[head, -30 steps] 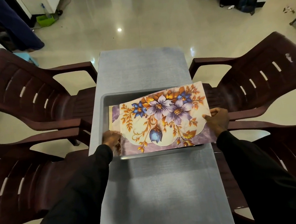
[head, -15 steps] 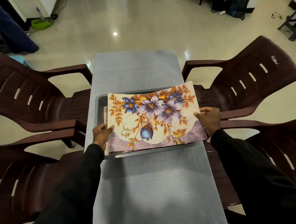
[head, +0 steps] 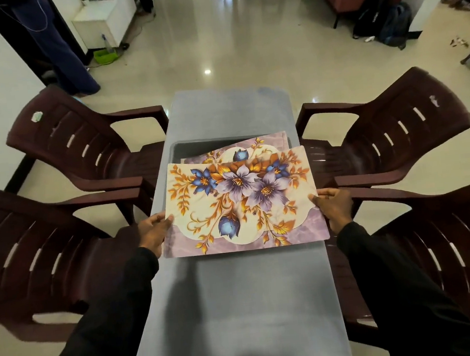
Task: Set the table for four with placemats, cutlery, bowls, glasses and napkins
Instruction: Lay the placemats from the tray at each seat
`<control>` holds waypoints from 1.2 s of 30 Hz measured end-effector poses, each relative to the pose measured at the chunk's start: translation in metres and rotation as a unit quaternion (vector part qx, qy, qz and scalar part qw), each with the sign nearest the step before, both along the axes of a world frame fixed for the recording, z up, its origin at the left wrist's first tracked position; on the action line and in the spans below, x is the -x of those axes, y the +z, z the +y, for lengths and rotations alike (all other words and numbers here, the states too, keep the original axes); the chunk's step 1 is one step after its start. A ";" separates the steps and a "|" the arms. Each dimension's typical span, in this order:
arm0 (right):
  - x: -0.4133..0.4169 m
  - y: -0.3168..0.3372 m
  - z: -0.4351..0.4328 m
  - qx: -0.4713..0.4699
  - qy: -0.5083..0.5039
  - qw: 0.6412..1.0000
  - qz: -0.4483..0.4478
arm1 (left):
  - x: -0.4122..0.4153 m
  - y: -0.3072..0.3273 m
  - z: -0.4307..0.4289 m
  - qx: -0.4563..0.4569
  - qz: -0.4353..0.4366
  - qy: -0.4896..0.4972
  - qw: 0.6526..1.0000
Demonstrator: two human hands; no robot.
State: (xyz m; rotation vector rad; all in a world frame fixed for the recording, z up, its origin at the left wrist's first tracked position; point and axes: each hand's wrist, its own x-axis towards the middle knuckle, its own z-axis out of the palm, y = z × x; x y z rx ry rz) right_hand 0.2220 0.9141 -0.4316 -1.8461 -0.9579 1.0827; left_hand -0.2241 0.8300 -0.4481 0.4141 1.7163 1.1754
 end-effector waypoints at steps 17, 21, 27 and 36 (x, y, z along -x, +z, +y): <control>-0.011 -0.071 -0.194 0.048 0.013 0.998 0.038 | -0.028 -0.062 -0.217 0.071 0.000 0.046 0.996; -0.009 -0.093 -0.221 0.068 0.008 0.997 0.028 | -0.028 -0.076 -0.249 0.088 0.000 0.055 0.995; -0.004 -0.110 -0.238 0.096 0.011 0.995 0.014 | -0.033 -0.083 -0.270 0.090 0.017 0.040 0.995; -0.003 -0.115 -0.240 0.104 0.067 0.985 -0.122 | -0.030 -0.096 -0.275 0.081 0.071 0.049 0.993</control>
